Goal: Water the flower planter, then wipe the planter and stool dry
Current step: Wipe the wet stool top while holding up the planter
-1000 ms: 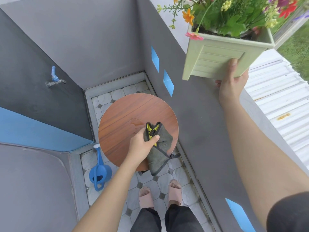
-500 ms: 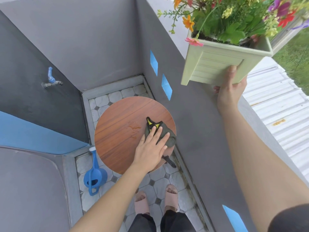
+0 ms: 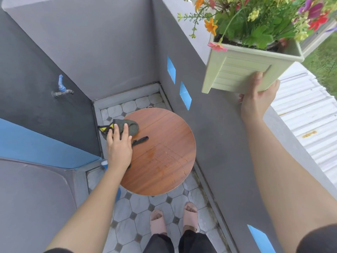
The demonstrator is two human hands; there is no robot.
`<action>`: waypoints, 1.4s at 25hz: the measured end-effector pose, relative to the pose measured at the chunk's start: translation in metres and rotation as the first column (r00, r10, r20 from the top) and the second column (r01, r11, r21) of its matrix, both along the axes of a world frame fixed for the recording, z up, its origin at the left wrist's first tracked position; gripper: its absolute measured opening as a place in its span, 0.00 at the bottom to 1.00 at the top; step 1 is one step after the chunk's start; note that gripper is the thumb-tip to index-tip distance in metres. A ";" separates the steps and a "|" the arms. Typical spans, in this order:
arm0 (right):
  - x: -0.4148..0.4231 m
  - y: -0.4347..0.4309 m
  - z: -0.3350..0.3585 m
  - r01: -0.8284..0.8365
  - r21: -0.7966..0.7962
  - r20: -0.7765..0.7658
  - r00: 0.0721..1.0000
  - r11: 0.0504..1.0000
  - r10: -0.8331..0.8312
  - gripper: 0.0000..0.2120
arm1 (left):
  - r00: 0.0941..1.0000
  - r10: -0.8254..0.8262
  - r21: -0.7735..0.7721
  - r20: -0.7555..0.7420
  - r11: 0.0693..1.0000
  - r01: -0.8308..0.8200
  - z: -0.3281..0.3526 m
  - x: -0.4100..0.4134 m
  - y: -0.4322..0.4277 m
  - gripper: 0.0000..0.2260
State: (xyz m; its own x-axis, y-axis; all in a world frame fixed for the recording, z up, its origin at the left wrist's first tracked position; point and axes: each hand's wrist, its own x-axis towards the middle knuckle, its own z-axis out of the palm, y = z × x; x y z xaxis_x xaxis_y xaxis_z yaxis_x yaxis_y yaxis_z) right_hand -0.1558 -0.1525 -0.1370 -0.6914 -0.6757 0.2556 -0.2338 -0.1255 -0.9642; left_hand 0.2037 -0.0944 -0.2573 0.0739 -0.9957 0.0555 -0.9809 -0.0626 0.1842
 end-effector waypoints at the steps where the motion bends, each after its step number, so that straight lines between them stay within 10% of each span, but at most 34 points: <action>1: 0.000 0.000 0.000 0.022 0.009 -0.037 0.999 1.000 -0.021 0.13 | 0.999 0.039 -0.036 0.013 0.999 -0.038 -0.002 0.000 0.009 0.19; 5: -0.003 -0.002 -0.004 0.072 0.017 -0.072 0.995 0.997 -0.071 0.11 | 0.993 0.121 -0.122 -0.001 0.985 -0.120 -0.004 -0.021 0.070 0.18; 15: 0.001 -0.001 -0.003 0.058 0.000 -0.027 0.998 0.998 -0.058 0.10 | 0.869 -0.492 -0.048 0.057 0.868 0.495 0.002 -0.141 0.067 0.27; 21: 0.000 0.000 -0.004 0.047 0.002 -0.039 0.998 0.999 -0.047 0.18 | 0.994 -0.019 0.000 0.105 1.000 0.019 0.018 -0.054 0.002 0.19; 27: 0.002 0.004 -0.001 0.020 -0.052 -0.056 0.998 0.998 -0.023 0.13 | 0.944 0.328 -0.010 0.012 0.945 -0.328 0.019 -0.007 0.043 0.18; 35: -0.005 -0.002 -0.010 0.054 -0.003 -0.055 0.997 0.999 -0.054 0.15 | 0.948 -0.317 0.056 0.015 0.947 0.316 0.026 -0.126 0.133 0.22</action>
State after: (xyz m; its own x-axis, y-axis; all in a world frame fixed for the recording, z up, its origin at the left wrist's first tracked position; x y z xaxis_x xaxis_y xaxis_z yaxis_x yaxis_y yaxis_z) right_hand -0.1603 -0.1541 -0.1474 -0.7114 -0.6377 0.2955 -0.2932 -0.1127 -0.9494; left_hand 0.0781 0.0381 -0.2317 -0.2463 -0.9692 0.0003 -0.9559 0.2429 0.1653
